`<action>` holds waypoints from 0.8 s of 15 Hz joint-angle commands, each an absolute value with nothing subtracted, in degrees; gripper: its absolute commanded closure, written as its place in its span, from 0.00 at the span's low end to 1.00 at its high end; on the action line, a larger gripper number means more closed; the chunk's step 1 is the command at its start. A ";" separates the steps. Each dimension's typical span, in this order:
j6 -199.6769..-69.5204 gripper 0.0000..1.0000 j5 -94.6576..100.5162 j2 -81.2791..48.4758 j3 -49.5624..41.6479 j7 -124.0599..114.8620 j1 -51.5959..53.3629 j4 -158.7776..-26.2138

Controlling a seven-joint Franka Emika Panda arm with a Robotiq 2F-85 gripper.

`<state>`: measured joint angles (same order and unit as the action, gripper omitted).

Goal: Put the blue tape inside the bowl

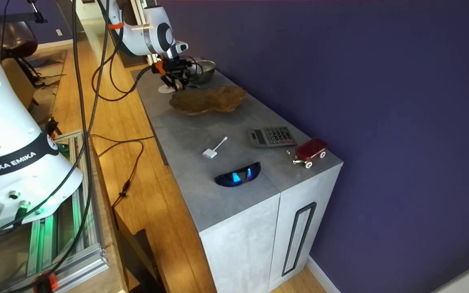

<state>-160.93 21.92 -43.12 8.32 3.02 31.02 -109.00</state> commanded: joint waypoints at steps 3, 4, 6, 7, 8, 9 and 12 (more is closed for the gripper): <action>-156.43 1.00 20.54 -40.66 10.34 3.93 30.71 -109.41; -155.21 1.00 19.93 -40.16 11.13 3.83 30.37 -109.70; -151.38 0.97 17.89 -38.11 13.22 3.28 29.72 -110.97; -148.88 0.97 16.66 -37.01 14.60 3.69 29.20 -111.52; -147.12 0.97 14.56 -35.57 17.44 5.54 27.66 -112.85; -146.74 0.97 12.50 -34.29 20.36 8.04 25.99 -114.02; -148.26 0.97 4.53 -28.54 31.17 18.30 19.81 -119.42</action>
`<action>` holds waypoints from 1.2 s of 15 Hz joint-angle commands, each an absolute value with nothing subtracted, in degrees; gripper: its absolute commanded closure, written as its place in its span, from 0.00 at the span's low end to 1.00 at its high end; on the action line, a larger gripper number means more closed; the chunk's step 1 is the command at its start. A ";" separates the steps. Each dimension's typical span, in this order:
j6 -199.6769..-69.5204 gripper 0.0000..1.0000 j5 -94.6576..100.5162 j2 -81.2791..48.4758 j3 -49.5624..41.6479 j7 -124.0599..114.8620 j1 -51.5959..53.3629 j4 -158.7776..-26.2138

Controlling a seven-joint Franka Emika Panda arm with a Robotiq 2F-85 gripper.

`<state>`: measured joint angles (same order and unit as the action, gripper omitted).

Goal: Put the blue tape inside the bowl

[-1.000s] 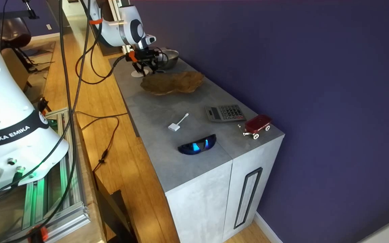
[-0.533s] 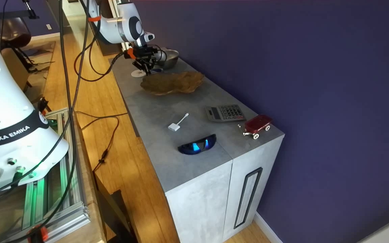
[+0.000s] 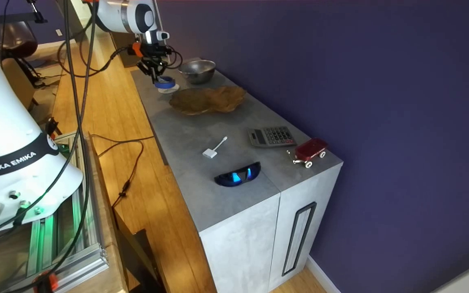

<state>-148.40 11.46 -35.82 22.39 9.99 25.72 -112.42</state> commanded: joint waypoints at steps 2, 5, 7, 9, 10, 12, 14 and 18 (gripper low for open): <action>-148.52 0.97 -0.84 -24.58 36.52 22.88 16.49 -121.85; -155.13 0.97 -0.44 -19.35 35.63 18.68 17.90 -123.08; -159.16 0.97 3.59 -19.32 31.46 14.98 20.60 -120.92; -161.92 0.97 9.69 -20.55 25.02 10.94 24.30 -118.13; -161.72 0.97 12.07 -21.71 22.21 9.64 25.63 -116.27; -159.02 0.97 16.12 -25.39 17.56 7.60 27.37 -111.42; -157.20 0.97 18.50 -29.78 14.54 6.50 29.17 -105.99; -153.07 0.97 16.99 -38.73 14.03 8.16 30.18 -95.82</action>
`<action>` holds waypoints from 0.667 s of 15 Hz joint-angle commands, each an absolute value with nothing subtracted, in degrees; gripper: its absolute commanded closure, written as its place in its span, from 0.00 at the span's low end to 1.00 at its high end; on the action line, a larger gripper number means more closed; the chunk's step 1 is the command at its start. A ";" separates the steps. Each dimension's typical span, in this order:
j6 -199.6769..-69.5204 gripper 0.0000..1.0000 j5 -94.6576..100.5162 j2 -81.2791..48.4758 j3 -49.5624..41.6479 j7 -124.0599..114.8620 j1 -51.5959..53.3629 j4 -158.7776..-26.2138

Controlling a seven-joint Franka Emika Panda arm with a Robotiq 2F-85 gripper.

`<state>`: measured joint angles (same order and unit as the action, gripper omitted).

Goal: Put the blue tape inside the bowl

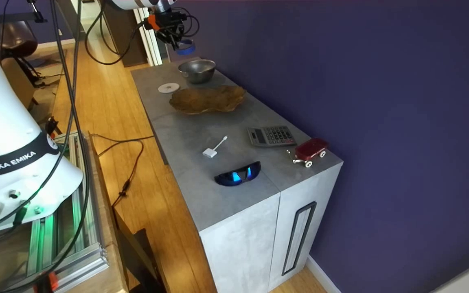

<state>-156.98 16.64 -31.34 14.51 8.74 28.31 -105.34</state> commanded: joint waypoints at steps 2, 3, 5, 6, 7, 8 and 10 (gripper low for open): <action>-151.53 0.97 17.69 -42.85 13.08 7.92 31.57 -90.89; -151.21 0.97 17.75 -44.83 12.64 7.92 31.95 -88.84; -150.74 0.97 17.33 -47.97 11.85 7.97 32.39 -84.99; -150.33 0.97 16.91 -49.35 11.72 8.17 32.49 -83.38; -149.72 0.97 16.70 -50.78 11.55 8.26 32.62 -81.68; -148.85 0.97 16.32 -52.26 11.55 8.25 32.58 -79.99; -148.05 0.62 16.54 -53.95 10.89 7.84 32.91 -77.80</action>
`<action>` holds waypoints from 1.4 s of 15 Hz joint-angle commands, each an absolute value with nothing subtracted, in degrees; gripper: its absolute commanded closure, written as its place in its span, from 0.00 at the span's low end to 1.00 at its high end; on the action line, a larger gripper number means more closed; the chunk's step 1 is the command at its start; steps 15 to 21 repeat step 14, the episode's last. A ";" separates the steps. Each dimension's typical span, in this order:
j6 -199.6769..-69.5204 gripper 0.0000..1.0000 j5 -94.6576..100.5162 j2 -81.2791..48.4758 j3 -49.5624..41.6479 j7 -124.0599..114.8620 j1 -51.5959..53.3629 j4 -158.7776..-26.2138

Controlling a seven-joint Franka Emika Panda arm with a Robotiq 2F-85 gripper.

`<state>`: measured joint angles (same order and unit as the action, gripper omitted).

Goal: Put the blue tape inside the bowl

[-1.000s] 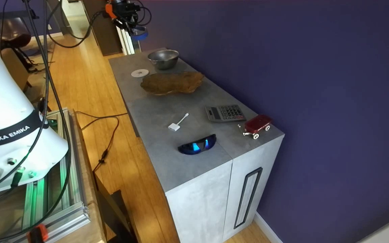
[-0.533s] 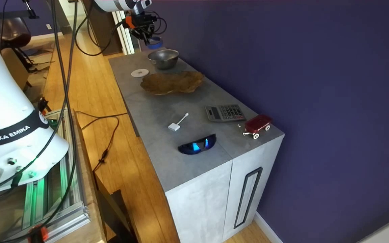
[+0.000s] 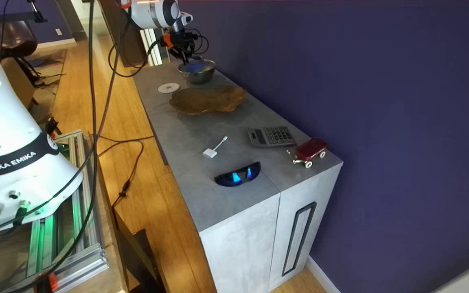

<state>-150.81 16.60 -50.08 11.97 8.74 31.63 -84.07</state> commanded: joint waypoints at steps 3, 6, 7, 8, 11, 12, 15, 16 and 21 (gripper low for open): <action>-148.51 0.43 15.56 -53.33 11.89 7.77 32.15 -78.30; -148.38 0.20 11.62 -43.67 17.66 8.34 28.47 -91.71; -148.42 0.14 10.61 -42.64 18.57 7.34 28.00 -93.38; -149.93 0.08 9.75 -41.20 19.69 7.08 27.28 -95.87; -156.30 0.00 8.00 -35.20 18.61 1.26 28.62 -103.66; -160.55 0.00 7.93 -33.22 17.41 -2.39 29.66 -106.34; -158.72 0.00 8.52 -37.46 18.25 0.42 29.48 -100.67; -158.72 0.00 8.52 -37.46 18.25 0.42 29.48 -100.67; -158.72 0.00 8.52 -37.46 18.25 0.42 29.48 -100.67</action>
